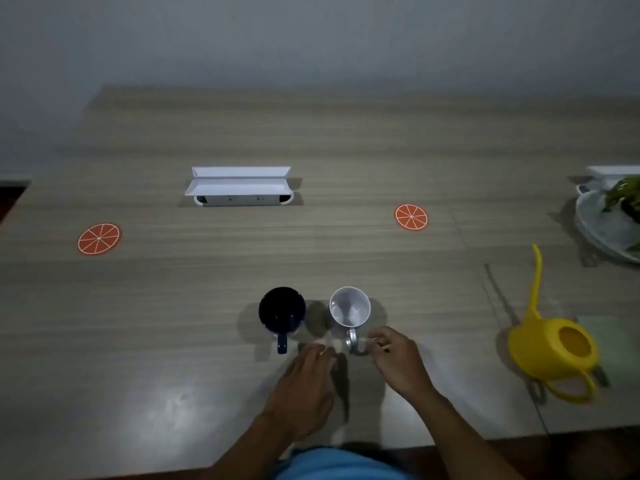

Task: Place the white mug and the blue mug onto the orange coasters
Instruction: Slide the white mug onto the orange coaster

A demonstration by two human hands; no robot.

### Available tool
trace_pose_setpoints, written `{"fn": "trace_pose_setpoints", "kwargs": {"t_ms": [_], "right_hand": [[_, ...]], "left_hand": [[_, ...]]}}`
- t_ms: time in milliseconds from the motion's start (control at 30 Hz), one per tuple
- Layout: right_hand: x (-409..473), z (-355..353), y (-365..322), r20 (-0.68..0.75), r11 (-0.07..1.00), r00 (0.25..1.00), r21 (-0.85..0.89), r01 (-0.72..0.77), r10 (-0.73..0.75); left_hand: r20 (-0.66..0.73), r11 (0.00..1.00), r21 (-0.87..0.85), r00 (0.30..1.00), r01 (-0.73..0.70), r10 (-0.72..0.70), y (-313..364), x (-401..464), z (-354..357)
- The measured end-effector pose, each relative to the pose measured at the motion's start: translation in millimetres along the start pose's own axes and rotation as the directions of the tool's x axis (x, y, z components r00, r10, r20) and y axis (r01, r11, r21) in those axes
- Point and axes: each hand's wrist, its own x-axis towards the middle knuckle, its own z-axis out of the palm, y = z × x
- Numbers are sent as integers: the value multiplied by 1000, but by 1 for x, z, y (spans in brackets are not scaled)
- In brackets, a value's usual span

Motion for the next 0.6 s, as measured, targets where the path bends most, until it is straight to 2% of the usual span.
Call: {"fn": "trace_pose_setpoints", "kwargs": {"t_ms": [67, 167, 333, 433, 600], "right_hand": [[-1, 7, -2, -2, 989, 998, 135, -64, 65], [-8, 22, -7, 34, 953, 994, 281, -114, 109], [-17, 30, -9, 128, 944, 987, 299, -136, 102], [-18, 29, -10, 182, 902, 974, 385, -195, 133], [-22, 27, -13, 260, 866, 953, 428, -258, 155]], "left_hand": [[91, 994, 107, 995, 22, -32, -7, 1, 13], [119, 971, 229, 989, 63, -92, -11, 5, 25], [138, 966, 247, 984, 79, -116, -24, 5, 35], [187, 969, 239, 976, 69, -115, -30, 2, 38], [131, 973, 231, 990, 15, -46, -36, -1, 36]]}}
